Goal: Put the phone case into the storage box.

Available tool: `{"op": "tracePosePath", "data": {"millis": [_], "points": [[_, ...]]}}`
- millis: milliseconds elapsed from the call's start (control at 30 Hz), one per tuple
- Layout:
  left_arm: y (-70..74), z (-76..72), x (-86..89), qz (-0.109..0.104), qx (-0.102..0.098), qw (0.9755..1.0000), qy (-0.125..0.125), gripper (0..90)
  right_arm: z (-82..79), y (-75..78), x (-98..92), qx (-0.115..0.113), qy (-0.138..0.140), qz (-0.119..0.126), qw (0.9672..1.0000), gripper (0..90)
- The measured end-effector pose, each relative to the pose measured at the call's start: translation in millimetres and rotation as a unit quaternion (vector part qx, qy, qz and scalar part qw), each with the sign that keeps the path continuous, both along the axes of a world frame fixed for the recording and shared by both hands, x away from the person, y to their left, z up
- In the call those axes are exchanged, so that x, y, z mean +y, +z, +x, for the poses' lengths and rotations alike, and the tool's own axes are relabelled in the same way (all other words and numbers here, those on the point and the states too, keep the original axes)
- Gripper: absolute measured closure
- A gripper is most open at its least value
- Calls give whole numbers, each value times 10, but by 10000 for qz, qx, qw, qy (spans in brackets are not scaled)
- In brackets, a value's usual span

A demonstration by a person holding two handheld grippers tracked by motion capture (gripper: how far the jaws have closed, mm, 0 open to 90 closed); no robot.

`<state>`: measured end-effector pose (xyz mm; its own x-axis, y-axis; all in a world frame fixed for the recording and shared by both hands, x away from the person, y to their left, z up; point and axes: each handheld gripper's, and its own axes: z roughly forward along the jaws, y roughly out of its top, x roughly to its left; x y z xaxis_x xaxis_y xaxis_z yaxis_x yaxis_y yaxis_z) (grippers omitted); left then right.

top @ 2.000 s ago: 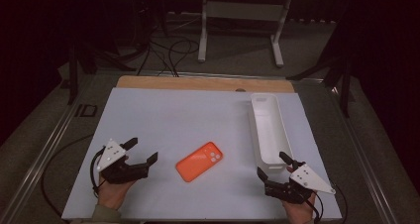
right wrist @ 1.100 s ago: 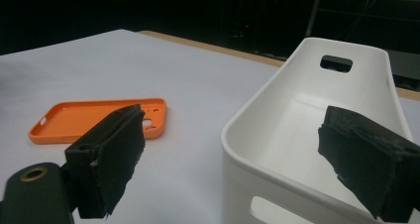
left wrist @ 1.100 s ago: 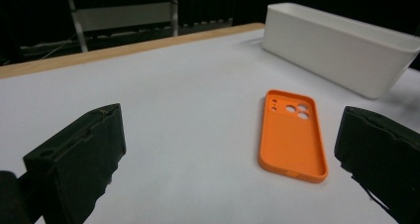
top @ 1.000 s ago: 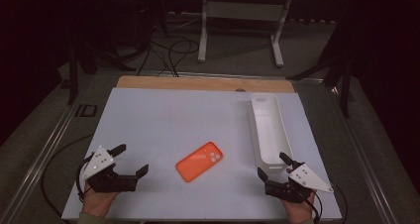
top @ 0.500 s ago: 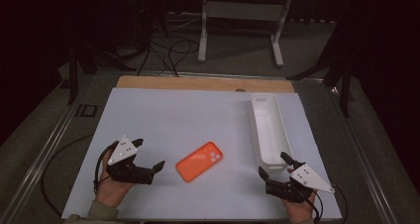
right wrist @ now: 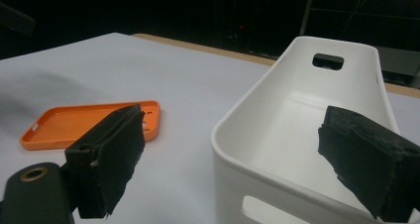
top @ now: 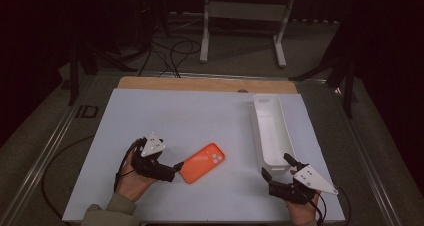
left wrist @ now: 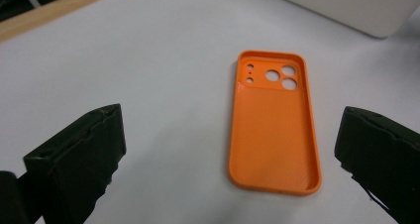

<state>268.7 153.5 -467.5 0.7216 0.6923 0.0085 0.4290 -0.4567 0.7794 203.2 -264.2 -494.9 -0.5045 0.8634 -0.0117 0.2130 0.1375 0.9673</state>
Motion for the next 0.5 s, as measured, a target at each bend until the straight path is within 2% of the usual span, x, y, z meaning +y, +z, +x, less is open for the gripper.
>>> {"op": "tracePosePath", "data": {"millis": [267,500], "points": [[-65,94,-169,214,187,9995,-134,2,-1,-1,0,-1,-2,8,10000,100],[-105,141,-265,295,332,9988,-201,2,0,-3,1,9,1,7,10000,101]]}}
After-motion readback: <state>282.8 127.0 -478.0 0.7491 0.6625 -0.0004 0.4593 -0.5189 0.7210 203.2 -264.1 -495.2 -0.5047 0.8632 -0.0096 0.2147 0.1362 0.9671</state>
